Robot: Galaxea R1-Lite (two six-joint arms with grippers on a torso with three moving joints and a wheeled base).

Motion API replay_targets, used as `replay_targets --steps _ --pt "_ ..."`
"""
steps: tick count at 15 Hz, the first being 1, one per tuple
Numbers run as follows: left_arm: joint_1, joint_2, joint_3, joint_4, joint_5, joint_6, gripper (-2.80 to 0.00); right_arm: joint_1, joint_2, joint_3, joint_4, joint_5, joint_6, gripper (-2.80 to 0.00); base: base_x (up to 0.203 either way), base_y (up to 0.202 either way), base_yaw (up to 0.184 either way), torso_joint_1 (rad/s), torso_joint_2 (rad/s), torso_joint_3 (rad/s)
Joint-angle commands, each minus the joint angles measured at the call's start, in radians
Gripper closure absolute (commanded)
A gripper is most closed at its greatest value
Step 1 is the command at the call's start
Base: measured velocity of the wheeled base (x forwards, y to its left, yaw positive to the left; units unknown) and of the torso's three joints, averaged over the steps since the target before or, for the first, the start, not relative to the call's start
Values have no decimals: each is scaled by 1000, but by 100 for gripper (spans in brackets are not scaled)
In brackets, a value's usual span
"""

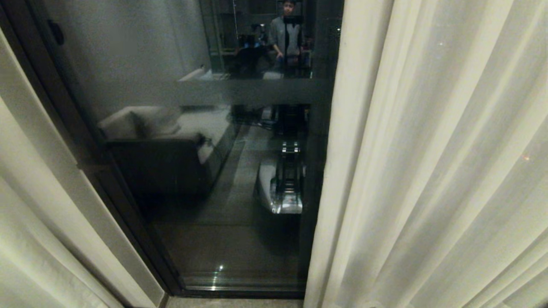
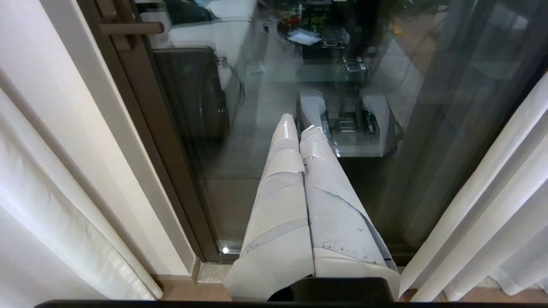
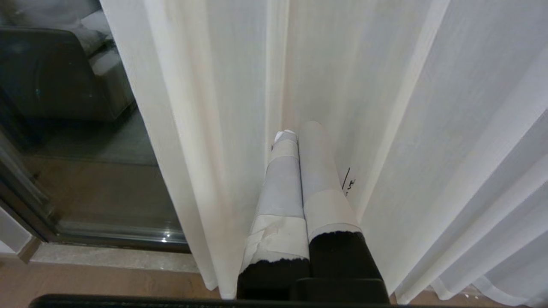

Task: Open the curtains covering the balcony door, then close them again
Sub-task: Pull the inner curtains open on both sides

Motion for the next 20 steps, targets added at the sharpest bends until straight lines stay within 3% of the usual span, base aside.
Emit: replay_targets --steps 1,20 --pt "0 -2 0 0 1 0 0 -1 2 0 0 1 -1 0 0 0 0 0 0 0" --pt "0 -2 0 0 2 0 0 -1 2 0 0 1 -1 0 0 0 0 0 0 0"
